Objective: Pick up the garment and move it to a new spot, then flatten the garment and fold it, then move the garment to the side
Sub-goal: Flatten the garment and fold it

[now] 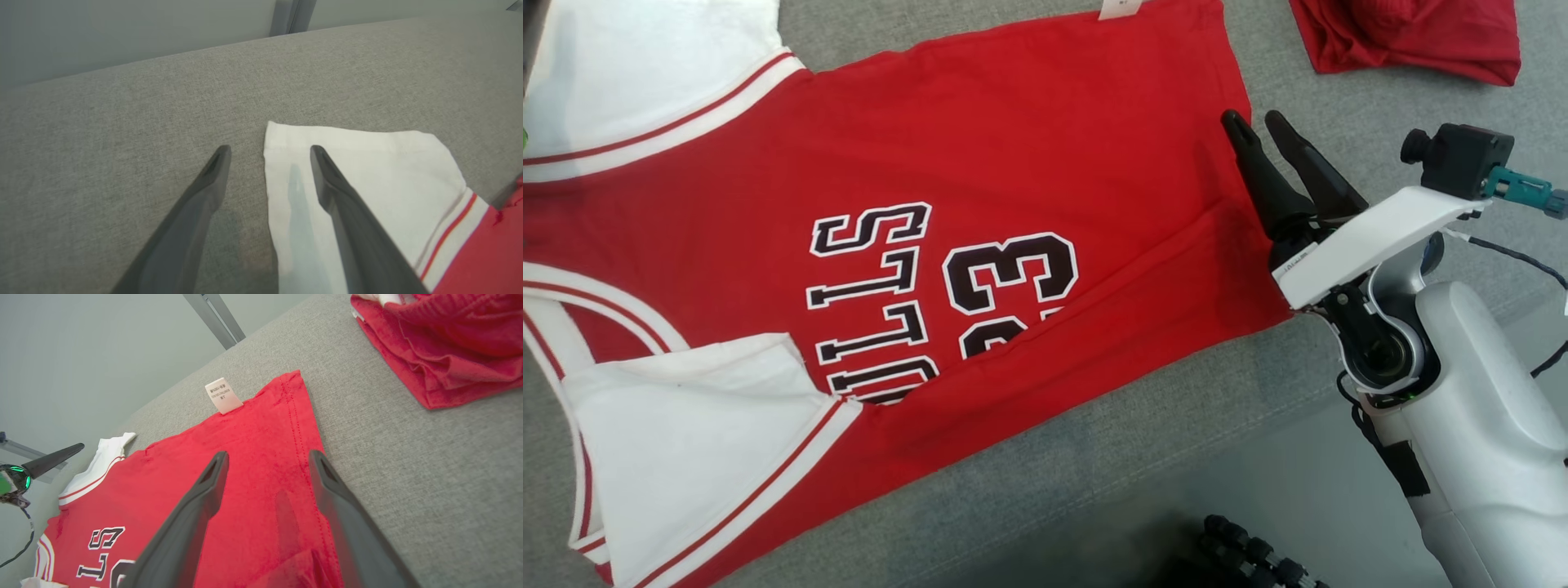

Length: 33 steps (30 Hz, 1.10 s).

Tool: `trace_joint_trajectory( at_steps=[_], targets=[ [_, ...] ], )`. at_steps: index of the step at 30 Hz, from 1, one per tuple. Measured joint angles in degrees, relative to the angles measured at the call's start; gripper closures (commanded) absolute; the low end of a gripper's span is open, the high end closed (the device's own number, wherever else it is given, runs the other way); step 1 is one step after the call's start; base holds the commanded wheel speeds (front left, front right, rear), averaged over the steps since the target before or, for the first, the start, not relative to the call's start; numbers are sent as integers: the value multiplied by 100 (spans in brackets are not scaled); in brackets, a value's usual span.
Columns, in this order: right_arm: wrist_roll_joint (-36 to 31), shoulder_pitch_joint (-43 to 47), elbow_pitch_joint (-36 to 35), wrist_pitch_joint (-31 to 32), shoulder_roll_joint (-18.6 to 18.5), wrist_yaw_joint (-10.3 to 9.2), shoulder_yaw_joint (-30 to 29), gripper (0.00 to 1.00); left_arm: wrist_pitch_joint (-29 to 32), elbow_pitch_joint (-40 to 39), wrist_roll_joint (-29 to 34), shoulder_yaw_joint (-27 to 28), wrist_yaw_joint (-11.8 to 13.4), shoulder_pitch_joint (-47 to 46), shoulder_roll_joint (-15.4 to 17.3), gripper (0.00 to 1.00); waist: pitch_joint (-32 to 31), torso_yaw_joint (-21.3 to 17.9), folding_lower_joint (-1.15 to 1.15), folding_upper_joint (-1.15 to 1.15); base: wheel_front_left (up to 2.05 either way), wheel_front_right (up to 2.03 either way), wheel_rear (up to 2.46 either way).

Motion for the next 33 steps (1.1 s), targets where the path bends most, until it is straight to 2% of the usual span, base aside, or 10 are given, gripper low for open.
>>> trace_joint_trajectory(
  at_steps=[7,12,13,14,15,17,24,33],
  targets=[
    [91,-99,8,-142,-64,1,204,0,-86,238,225,-131,-9,-157,164,0,241,-248,0,0,0,0,0],
    [180,-130,26,-204,-110,1,267,0,-140,327,297,-188,-9,-271,167,0,303,-304,0,0,0,0,0],
    [188,-132,38,-226,-126,0,277,0,-130,324,308,-229,-10,-293,166,18,309,-302,0,0,0,0,0],
    [196,-134,49,-238,-147,1,281,0,-100,311,313,-265,-26,-310,162,18,310,-293,0,0,0,0,0],
    [209,-138,66,-253,-171,1,277,0,-90,286,312,-312,-33,-332,155,62,307,-277,0,0,0,0,0],
    [220,-154,110,-260,-213,1,252,0,-60,210,312,-436,-53,-350,126,100,294,-237,0,0,0,0,0],
    [103,-374,348,-230,-344,1,149,0,-178,-148,259,-972,-80,-349,11,100,186,-72,0,0,0,0,0],
    [-479,-1135,947,385,-670,1,-7,0,-810,-766,37,-1511,-85,-452,20,100,-6,340,-1,0,0,0,0]
  ],
)
